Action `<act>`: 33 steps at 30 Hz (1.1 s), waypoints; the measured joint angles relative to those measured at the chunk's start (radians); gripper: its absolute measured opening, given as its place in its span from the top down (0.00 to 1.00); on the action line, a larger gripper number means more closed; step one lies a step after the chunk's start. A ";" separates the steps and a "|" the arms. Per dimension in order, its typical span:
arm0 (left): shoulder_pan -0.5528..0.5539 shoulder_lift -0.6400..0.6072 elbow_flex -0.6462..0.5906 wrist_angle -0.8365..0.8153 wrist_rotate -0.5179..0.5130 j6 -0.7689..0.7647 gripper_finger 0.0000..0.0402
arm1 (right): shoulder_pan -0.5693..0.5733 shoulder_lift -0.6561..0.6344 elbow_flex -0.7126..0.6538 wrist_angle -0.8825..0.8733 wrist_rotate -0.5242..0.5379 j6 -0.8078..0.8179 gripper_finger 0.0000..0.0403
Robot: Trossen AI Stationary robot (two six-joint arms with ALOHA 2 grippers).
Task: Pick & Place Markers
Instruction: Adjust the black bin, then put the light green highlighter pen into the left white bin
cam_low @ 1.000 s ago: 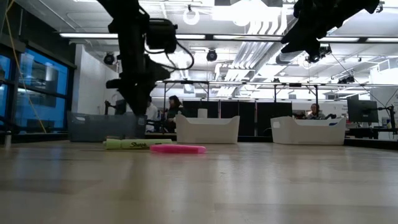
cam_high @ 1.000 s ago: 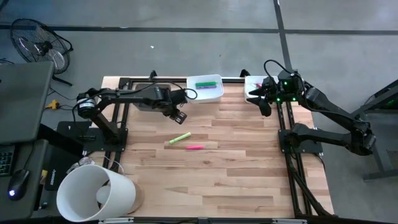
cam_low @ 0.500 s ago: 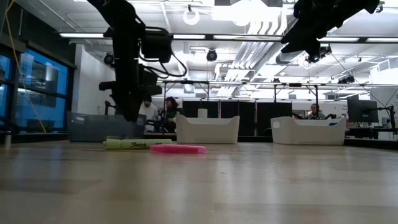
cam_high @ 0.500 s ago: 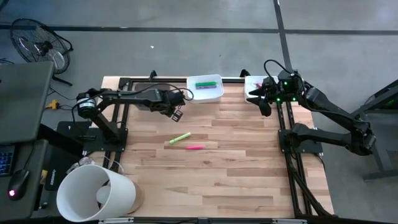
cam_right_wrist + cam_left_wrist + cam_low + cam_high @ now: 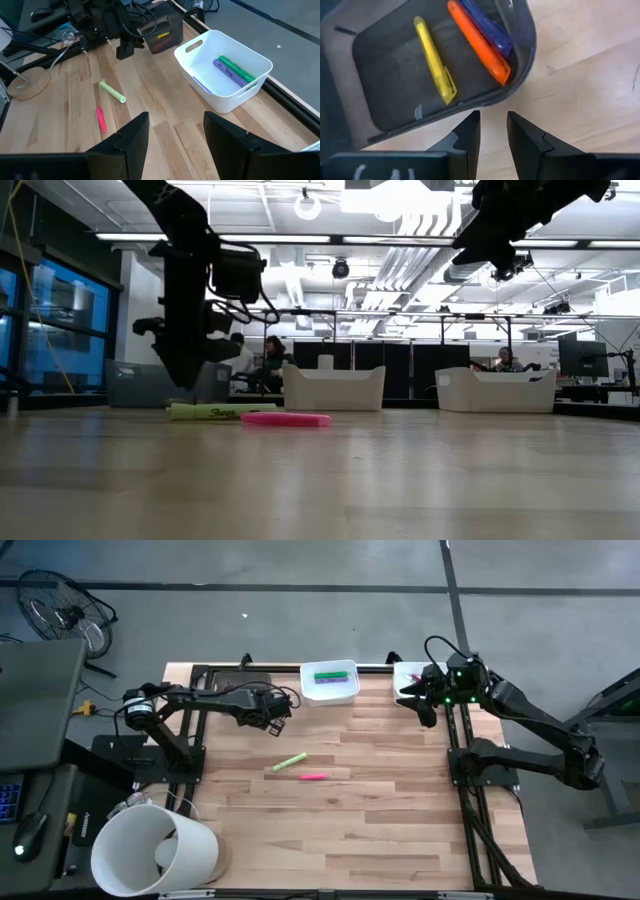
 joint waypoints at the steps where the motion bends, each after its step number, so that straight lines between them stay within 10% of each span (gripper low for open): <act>1: 0.000 0.000 -0.002 0.010 -0.004 -0.005 0.77 | 0.000 0.000 0.000 0.000 0.000 0.000 0.56; 26: 0.197 0.000 -0.003 -0.034 -0.068 -0.109 0.77 | 0.000 0.000 0.000 -0.069 -0.020 0.011 0.56; 33: 0.173 0.000 0.033 -0.041 0.046 0.022 0.77 | 0.000 0.000 0.000 -0.069 -0.020 0.010 0.56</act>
